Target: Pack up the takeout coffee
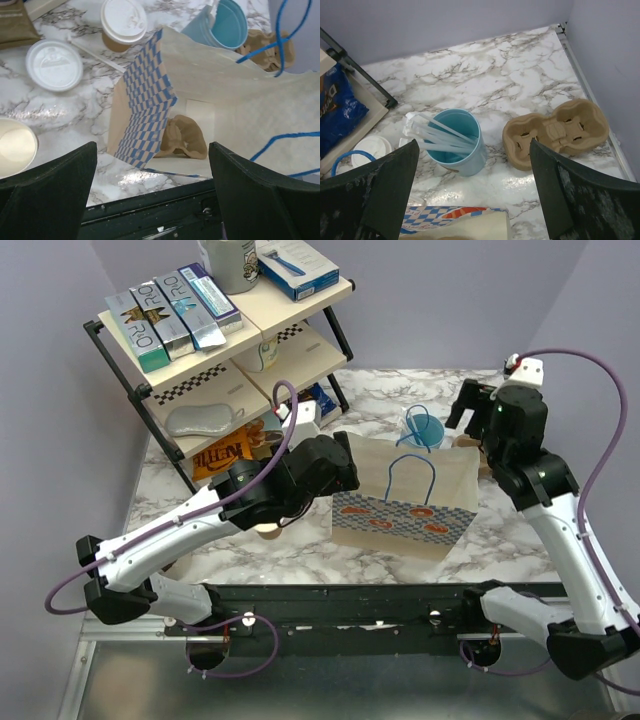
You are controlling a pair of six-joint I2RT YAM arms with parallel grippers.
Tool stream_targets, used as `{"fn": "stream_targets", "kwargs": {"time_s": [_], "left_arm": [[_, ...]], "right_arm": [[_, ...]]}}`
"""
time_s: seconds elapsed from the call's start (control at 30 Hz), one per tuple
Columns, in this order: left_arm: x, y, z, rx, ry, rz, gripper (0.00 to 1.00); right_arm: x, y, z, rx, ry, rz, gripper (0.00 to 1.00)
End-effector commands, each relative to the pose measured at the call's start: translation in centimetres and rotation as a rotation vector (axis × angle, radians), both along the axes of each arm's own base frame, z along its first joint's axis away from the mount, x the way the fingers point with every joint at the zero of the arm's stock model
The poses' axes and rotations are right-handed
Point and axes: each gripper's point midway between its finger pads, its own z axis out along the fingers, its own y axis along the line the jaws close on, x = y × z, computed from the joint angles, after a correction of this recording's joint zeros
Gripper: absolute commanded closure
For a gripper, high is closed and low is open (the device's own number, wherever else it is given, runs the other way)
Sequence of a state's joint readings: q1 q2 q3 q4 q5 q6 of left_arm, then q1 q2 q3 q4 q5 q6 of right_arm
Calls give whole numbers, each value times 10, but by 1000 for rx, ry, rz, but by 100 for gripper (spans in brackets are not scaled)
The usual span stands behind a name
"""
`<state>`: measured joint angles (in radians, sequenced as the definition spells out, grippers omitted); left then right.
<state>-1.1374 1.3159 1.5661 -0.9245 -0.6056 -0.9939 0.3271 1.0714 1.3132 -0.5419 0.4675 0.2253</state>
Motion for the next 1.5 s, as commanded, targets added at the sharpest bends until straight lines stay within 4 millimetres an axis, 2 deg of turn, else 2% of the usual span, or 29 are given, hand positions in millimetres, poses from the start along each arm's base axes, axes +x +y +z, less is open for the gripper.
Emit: {"fn": "stream_targets", "kwargs": {"time_s": [0.0,0.2,0.3,0.4,0.47,0.63,0.67,0.7,0.73,0.77,0.8,0.83,0.87,0.9,0.93,0.97,1.0,1.07,1.1,1.17,1.2,1.27,1.3,1.47], "left_arm": [[-3,9,-22,19,107,147,1],[-7,-17,-33,-61,179,178,1],[-9,-15,-49,-16,207,214,1],[-8,-24,-61,3,233,220,1],[-8,-29,-57,12,235,204,1],[-21,-26,-59,55,255,155,17],[-27,-23,-68,76,266,142,20],[-30,-22,-62,43,262,124,29],[-32,-21,-63,38,262,106,33],[-34,-15,-72,56,267,104,35],[-35,-13,-63,26,237,75,40],[-36,-12,-62,16,231,53,42],[-39,-8,-71,27,234,44,45],[-39,-9,-59,-13,194,4,51],[-40,-9,-59,-25,188,-11,54],[-42,-4,-68,-11,193,-17,58],[-43,-3,-63,-37,177,-28,65],[-45,2,-69,-16,171,-45,71],[-46,4,-66,-23,161,-53,78],[-46,7,-67,12,128,-98,81],[-45,3,-59,-11,99,-130,82],[-47,-1,-59,10,55,-208,82],[-46,-5,-49,-23,22,-220,82],[-46,-7,-34,-6,-28,-278,82]], "right_arm": [[-3,-7,11,18,-93,-23,0],[-12,-6,6,44,-119,-13,0],[-14,-6,7,46,-124,-5,0],[-14,-4,6,52,-126,2,0],[-13,-2,7,54,-131,18,0],[-13,-6,4,41,-127,-2,0],[-13,-5,5,38,-130,1,0],[-12,-6,5,38,-132,-4,0],[-11,-6,5,38,-132,-2,0],[-10,-4,6,40,-135,4,0],[-9,-3,6,40,-133,5,0],[-8,-2,6,41,-131,13,0],[-6,0,5,39,-126,16,0],[-5,0,4,38,-126,18,0],[-5,0,4,36,-123,15,0],[-5,-1,4,35,-124,9,0],[-5,-2,2,31,-119,5,0],[-6,-5,2,25,-121,-7,0],[-6,-5,1,22,-121,-7,0],[-7,-4,4,24,-131,4,0],[-7,-3,3,11,-130,14,0],[-8,-4,4,0,-137,16,0],[-9,-6,5,-6,-137,11,0],[-13,-15,9,-37,-149,-25,0]]}}
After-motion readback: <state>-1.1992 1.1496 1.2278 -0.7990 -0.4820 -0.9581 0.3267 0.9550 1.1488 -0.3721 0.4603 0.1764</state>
